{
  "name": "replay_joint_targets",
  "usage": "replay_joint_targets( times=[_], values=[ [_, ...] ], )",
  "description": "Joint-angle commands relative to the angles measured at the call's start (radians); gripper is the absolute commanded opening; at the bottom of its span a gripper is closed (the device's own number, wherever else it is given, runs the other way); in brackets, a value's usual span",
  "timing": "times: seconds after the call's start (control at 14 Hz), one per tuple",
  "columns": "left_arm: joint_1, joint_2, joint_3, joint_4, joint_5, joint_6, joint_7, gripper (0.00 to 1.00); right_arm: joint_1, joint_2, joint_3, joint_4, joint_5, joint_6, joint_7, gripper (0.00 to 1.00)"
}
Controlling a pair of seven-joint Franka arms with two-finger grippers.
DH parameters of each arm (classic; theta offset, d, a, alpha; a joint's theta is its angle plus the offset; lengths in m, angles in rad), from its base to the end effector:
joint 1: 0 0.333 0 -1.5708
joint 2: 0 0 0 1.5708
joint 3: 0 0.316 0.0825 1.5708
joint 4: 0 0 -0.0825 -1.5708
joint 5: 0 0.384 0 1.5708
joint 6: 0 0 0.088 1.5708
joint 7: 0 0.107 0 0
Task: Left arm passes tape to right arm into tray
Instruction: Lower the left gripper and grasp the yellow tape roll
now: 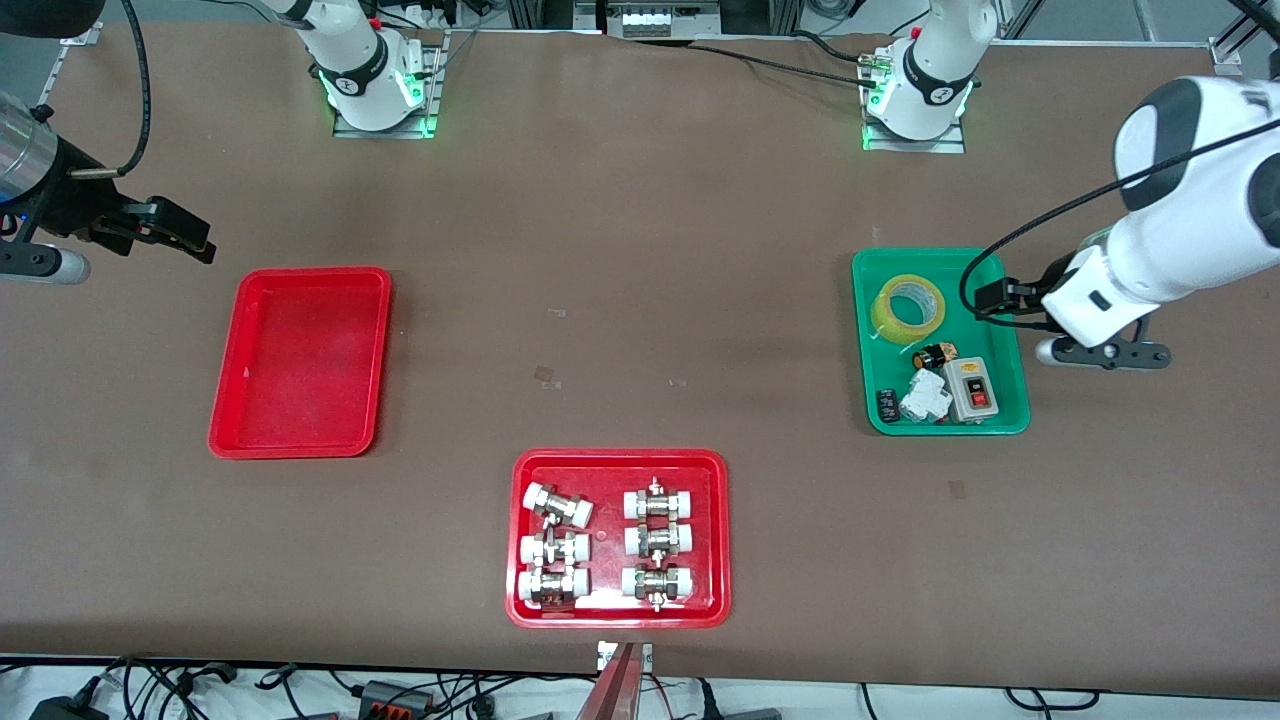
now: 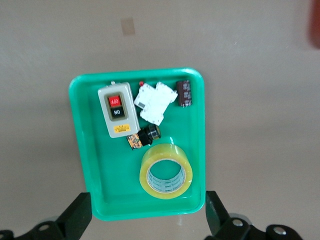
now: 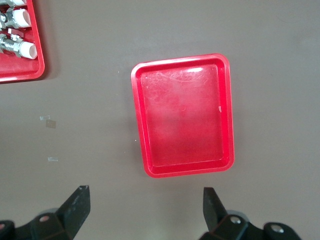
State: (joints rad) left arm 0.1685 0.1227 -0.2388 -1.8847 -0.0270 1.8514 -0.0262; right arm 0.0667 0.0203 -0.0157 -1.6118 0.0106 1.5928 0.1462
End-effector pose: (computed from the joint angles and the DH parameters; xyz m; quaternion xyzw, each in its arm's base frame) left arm 0.5721 -0.0386 0.4316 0.9966 -0.0175 -0.0775 0.0234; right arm 0.5602 0.0298 0.5957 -0.9987 0.0478 0.0201 0.0032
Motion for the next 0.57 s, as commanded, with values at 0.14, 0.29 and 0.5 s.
replay_joint_targets(
  times=[0.14, 0.29, 0.5],
  values=[
    [0.006, 0.038, -0.031, -0.185, -0.005, 0.161, 0.023, 1.0, -0.008, -0.002, 0.005, 0.003, 0.002, -0.011, 0.0, 1.0],
    [0.002, 0.092, -0.033, -0.198, -0.004, 0.218, 0.023, 1.0, -0.008, -0.002, 0.005, 0.003, 0.003, -0.013, 0.0, 1.0],
    [-0.015, 0.106, -0.037, -0.284, 0.102, 0.313, 0.022, 1.0, -0.008, -0.002, 0.003, 0.003, 0.003, -0.011, 0.0, 1.0]
  ],
)
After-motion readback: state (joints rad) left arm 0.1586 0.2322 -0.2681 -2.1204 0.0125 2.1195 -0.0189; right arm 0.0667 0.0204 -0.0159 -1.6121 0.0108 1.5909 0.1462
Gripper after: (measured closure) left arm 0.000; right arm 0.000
